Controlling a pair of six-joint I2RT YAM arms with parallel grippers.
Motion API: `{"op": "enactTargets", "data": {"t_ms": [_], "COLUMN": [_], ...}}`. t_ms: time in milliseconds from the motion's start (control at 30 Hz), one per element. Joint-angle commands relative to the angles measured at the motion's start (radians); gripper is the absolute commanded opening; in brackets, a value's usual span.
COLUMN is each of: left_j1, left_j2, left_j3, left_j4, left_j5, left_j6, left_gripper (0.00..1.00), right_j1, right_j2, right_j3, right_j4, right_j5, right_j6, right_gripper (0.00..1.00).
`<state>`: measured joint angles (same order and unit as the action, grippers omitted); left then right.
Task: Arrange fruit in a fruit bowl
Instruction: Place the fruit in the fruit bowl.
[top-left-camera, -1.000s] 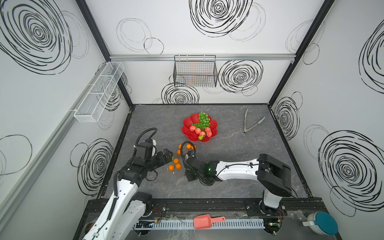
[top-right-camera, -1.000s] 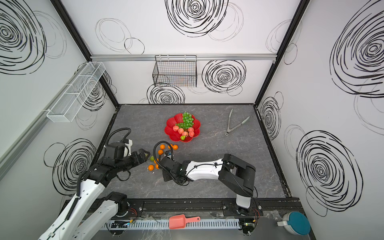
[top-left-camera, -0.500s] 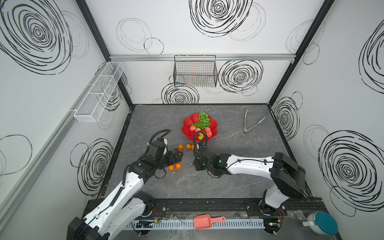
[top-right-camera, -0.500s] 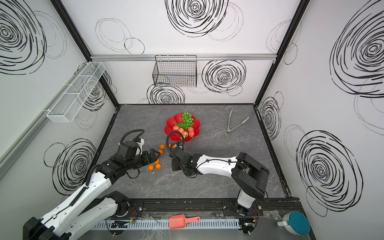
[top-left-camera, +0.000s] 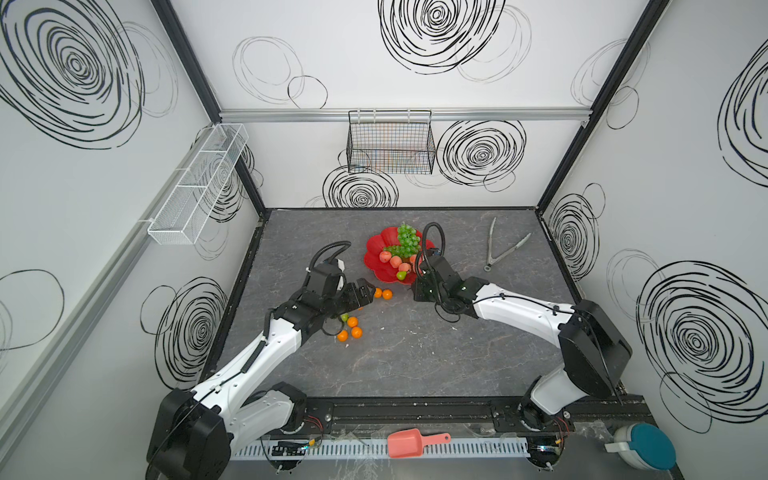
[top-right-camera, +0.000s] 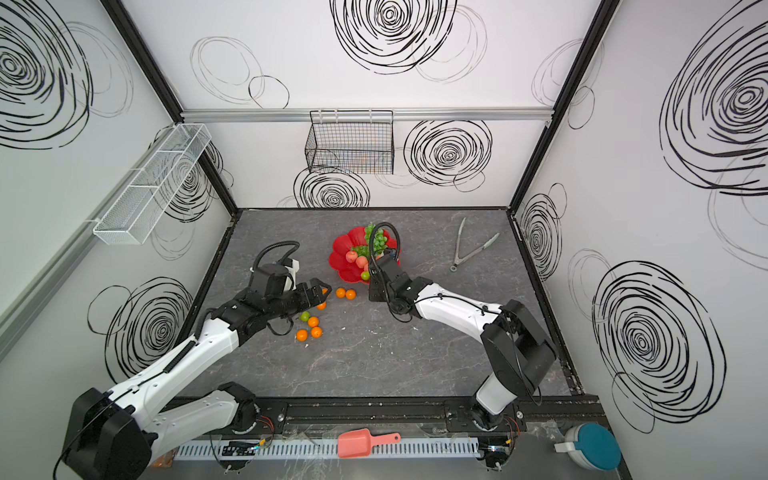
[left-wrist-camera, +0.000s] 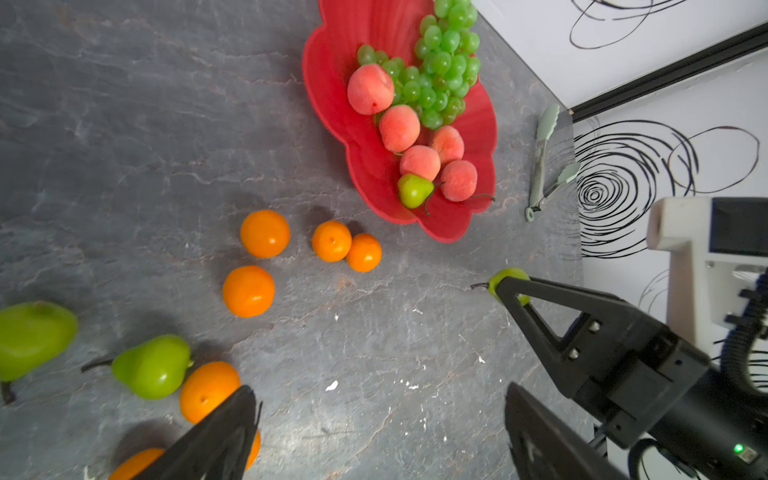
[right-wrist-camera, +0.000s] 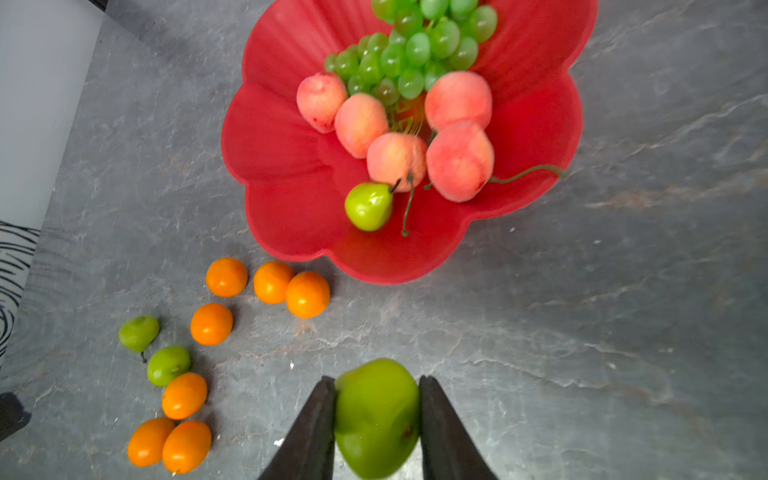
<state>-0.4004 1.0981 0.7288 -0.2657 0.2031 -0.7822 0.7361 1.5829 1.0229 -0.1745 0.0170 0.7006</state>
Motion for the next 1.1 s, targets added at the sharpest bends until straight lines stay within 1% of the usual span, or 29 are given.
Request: {"op": "enactTargets", "data": {"t_ms": [0,300,433,667,1067], "left_j1": [0.002,0.014,0.022,0.033,0.041], "left_j2": [0.039,0.110,0.120,0.117,0.110], "left_j3": [0.048,0.085,0.083,0.070,0.066], "left_j4": [0.085,0.116,0.120,0.126,0.100], "left_j5": [0.010,0.029,0.038,0.045,0.038], "left_j6": [0.009,0.025,0.033,0.034,0.041], "left_gripper": [0.96,0.96,0.96,0.96,0.96], "right_j1": [-0.030,-0.088,-0.103,-0.125,-0.131], "right_j2": [0.004,0.145,0.211,0.283,0.307], "right_j3": [0.054,0.163,0.217,0.261,0.267], "right_j4": [-0.016,-0.015,-0.030,-0.035,-0.028], "right_j5": [-0.012,-0.072,-0.090,-0.110,-0.125], "right_j6": [-0.046,-0.104,-0.125,-0.140,-0.135], "right_gripper": [0.34,0.33,0.33,0.34,0.40]}}
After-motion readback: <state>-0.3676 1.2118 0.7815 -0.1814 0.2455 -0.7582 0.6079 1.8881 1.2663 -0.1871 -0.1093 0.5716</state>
